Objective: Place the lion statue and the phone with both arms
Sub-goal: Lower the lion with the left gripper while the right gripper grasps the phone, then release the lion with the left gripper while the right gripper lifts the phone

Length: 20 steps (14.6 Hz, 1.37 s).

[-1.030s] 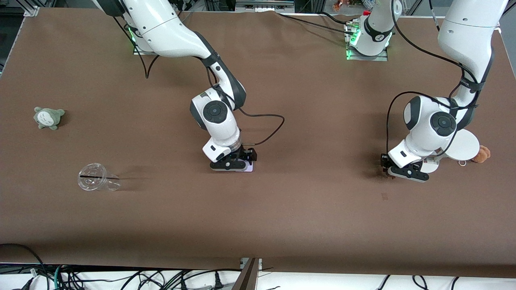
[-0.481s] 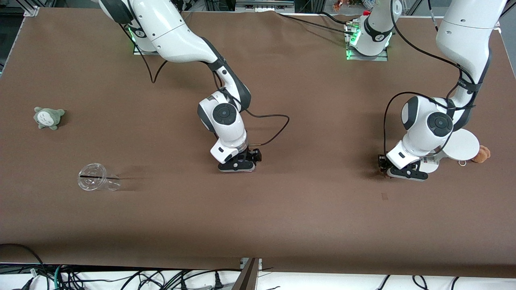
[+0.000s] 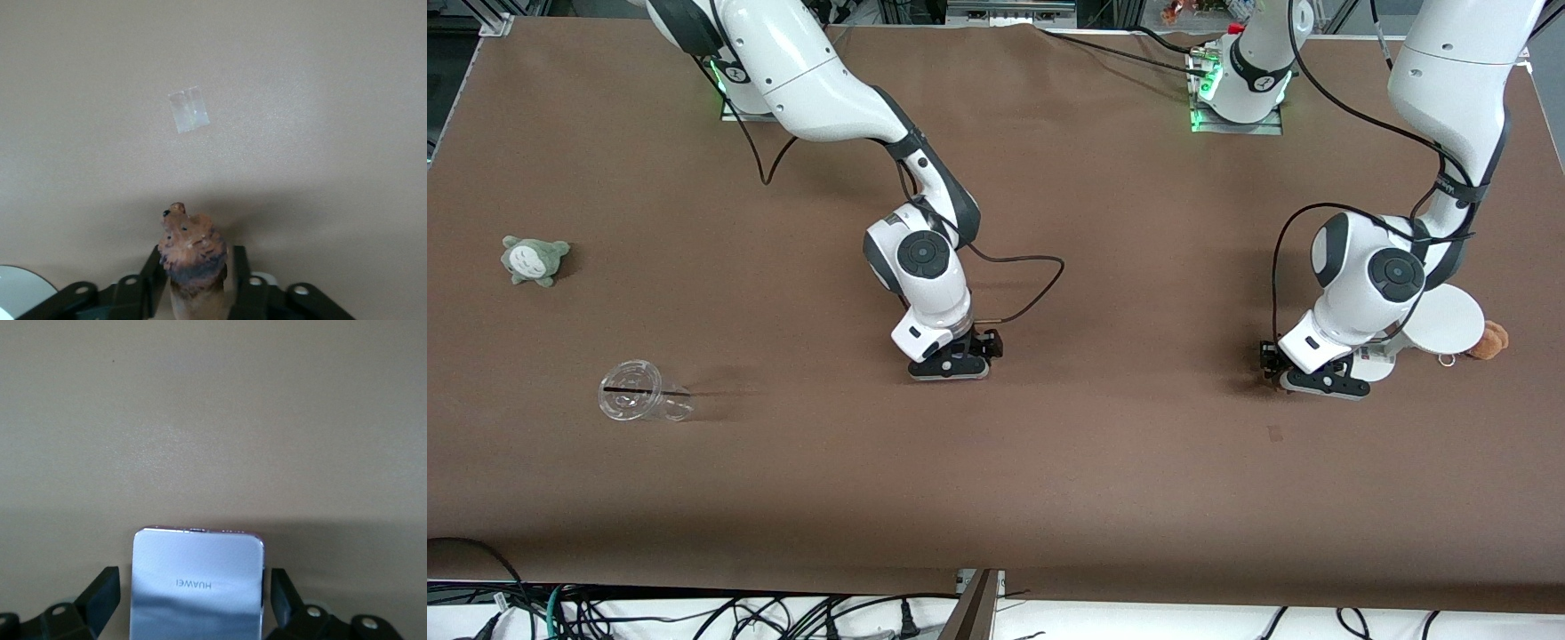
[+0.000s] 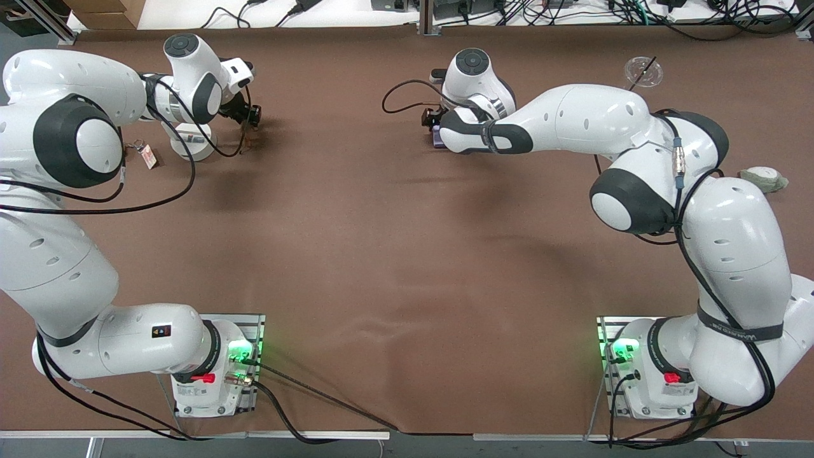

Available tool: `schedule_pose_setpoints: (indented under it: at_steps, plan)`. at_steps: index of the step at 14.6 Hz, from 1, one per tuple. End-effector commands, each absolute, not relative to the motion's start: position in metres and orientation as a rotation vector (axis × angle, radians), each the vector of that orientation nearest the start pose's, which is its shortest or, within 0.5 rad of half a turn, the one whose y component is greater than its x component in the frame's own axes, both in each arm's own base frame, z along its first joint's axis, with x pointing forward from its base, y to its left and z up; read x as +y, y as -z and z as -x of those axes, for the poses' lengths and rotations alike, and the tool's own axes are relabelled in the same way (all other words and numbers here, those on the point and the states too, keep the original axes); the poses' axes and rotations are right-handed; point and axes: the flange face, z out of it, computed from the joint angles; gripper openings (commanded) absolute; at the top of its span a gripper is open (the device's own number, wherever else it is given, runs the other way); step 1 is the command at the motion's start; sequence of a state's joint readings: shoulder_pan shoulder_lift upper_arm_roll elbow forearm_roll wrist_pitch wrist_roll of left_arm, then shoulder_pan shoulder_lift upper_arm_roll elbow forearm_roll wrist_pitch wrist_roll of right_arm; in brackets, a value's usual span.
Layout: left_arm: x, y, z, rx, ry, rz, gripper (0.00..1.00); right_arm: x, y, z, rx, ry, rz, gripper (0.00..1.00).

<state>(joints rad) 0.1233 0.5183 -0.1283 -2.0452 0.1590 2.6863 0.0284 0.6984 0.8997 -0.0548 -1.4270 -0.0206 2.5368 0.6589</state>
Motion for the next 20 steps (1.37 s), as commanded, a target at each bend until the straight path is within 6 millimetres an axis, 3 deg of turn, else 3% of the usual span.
schedule_pose_setpoints:
  at_steps: [1,2,4,5,10,12,16,20]
  plan:
    - [0.000,-0.200,-0.606,0.229,0.212,3.096,1.00,0.458,-0.172,-0.590,-0.049,0.333,3.044,1.00]
    - [-0.001,-0.202,-0.607,0.229,0.214,3.096,1.00,0.459,-0.170,-0.589,-0.056,0.330,3.047,0.90]
    - [0.000,-0.217,-0.610,0.228,0.249,3.088,1.00,0.458,-0.168,-0.589,-0.073,0.332,3.051,0.53]
    - [0.000,-0.228,-0.612,0.232,0.274,3.081,1.00,0.455,-0.173,-0.592,-0.118,0.356,3.071,0.48]
    - [-0.004,-0.283,-0.616,0.238,0.290,3.058,1.00,0.365,-0.217,-0.651,-0.070,0.334,3.162,0.41]
    - [-0.009,-0.304,-0.611,0.237,0.252,3.059,1.00,0.345,-0.220,-0.659,-0.021,0.302,3.182,0.41]
    - [-0.012,-0.355,-0.608,0.232,0.193,3.041,1.00,0.273,-0.221,-0.686,-0.072,0.204,3.231,0.41]
    - [-0.023,-0.432,-0.620,0.189,0.057,3.076,1.00,0.197,-0.223,-0.704,-0.104,0.092,3.260,0.41]
